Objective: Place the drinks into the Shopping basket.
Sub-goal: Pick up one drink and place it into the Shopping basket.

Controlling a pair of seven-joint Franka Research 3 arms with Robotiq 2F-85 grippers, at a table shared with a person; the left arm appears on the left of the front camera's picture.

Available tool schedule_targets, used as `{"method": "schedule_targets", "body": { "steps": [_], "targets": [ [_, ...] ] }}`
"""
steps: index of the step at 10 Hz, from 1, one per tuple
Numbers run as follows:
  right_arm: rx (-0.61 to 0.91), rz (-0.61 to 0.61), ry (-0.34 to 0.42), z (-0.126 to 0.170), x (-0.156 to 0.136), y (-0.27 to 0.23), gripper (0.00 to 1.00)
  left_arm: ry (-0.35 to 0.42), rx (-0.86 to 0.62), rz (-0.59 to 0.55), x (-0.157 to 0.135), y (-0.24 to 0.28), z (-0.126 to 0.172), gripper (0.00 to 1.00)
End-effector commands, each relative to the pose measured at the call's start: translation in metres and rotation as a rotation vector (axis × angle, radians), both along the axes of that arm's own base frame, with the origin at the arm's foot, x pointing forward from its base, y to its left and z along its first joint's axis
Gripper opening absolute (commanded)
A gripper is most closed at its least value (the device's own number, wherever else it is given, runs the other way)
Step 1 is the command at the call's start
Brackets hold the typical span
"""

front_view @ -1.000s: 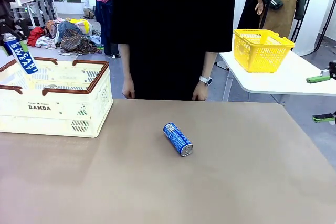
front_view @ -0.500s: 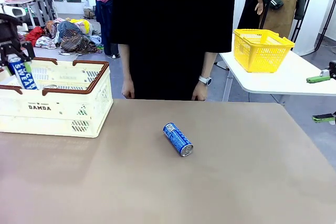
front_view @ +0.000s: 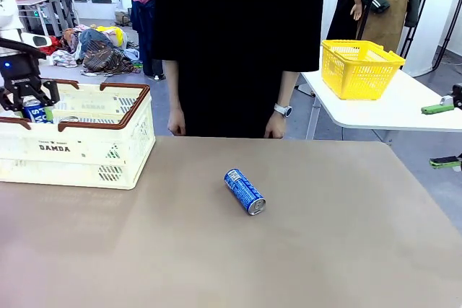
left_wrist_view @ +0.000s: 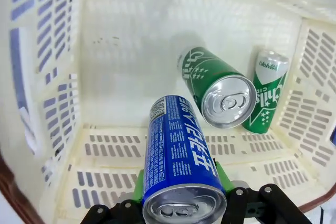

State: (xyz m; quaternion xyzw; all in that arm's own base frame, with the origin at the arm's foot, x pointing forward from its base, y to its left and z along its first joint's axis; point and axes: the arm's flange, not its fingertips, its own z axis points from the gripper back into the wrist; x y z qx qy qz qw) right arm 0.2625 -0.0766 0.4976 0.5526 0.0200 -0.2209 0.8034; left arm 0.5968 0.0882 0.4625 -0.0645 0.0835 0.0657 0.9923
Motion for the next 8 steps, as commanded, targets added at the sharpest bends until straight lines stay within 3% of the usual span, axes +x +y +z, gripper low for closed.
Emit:
{"method": "schedule_targets", "body": {
  "steps": [1,8],
  "targets": [
    [0.024,-0.001,-0.013,0.003,0.002,0.001,1.0,-0.006,0.043,0.001,-0.01,-0.002,-0.008,0.0],
    [0.024,-0.001,-0.013,0.003,0.002,0.001,1.0,0.013,0.089,0.042,-0.015,0.004,-0.046,0.0]
  ]
}}
